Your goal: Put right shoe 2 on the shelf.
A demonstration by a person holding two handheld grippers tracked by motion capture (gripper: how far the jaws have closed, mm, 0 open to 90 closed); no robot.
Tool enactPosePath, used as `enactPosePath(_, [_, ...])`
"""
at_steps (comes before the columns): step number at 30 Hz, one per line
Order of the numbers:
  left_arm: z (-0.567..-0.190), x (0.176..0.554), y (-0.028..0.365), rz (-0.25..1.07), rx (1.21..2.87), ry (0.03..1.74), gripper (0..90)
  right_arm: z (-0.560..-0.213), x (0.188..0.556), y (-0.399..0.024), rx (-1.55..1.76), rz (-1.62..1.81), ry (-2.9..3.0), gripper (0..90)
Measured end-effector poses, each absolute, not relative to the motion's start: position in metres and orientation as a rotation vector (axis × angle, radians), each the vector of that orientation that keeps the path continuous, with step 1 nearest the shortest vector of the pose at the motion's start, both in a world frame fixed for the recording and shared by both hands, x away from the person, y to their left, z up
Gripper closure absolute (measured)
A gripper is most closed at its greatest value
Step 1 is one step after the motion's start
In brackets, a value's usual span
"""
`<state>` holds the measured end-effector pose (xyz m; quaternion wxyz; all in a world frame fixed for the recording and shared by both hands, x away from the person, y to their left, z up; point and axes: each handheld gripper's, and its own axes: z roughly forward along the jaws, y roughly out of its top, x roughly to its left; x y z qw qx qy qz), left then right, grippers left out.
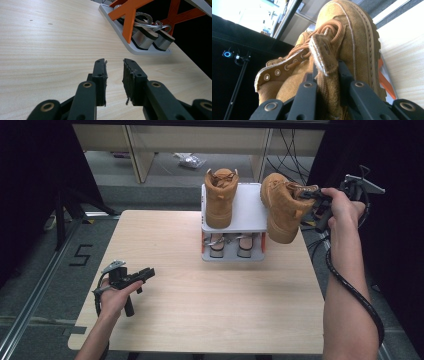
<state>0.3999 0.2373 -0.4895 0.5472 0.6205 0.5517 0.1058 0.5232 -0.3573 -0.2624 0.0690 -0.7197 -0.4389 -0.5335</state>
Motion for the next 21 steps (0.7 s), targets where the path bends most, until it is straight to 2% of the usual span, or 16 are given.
enactPosePath(21, [-0.489,0.4,0.238,0.251,1.469,1.307,71.4,-0.261,0.539,-0.334,-2.159,-1.629,-1.337,81.8])
